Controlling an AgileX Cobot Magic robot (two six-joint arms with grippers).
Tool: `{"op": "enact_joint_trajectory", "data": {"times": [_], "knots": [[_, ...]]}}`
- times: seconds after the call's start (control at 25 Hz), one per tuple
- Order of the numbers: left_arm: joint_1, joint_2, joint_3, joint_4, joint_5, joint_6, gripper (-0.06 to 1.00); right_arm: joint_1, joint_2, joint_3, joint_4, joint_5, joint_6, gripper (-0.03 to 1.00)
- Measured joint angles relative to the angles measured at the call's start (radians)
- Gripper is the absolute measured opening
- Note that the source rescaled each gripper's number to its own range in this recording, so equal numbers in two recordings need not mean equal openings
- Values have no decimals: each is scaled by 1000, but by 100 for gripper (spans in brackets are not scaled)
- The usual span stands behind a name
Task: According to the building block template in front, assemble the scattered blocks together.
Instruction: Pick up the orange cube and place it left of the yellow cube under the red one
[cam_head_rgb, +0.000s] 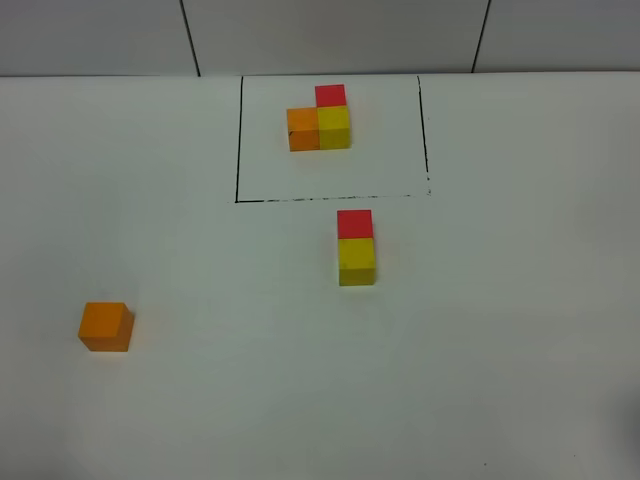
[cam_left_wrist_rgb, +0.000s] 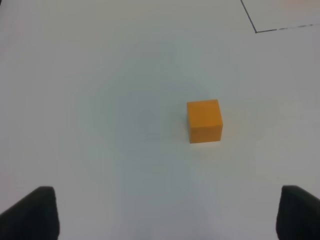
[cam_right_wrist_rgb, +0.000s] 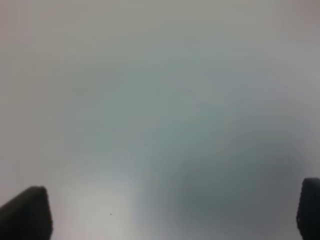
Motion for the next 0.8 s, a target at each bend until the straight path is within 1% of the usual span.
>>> {"op": "enact_joint_trajectory", "data": {"times": [0.16, 0.32, 0.48, 0.76, 0.8], "knots": [[0, 0, 0, 0, 0, 0, 100, 3, -188, 47, 8, 24, 3, 100], [0, 0, 0, 0, 0, 0, 100, 32, -322, 67, 19, 44, 3, 100], [0, 0, 0, 0, 0, 0, 100, 43, -429, 83, 49, 59, 3, 100], [0, 0, 0, 0, 0, 0, 100, 43, -568, 85, 55, 67, 2, 100], [0, 0, 0, 0, 0, 0, 100, 43, -569, 85, 56, 68, 2, 98]]}}
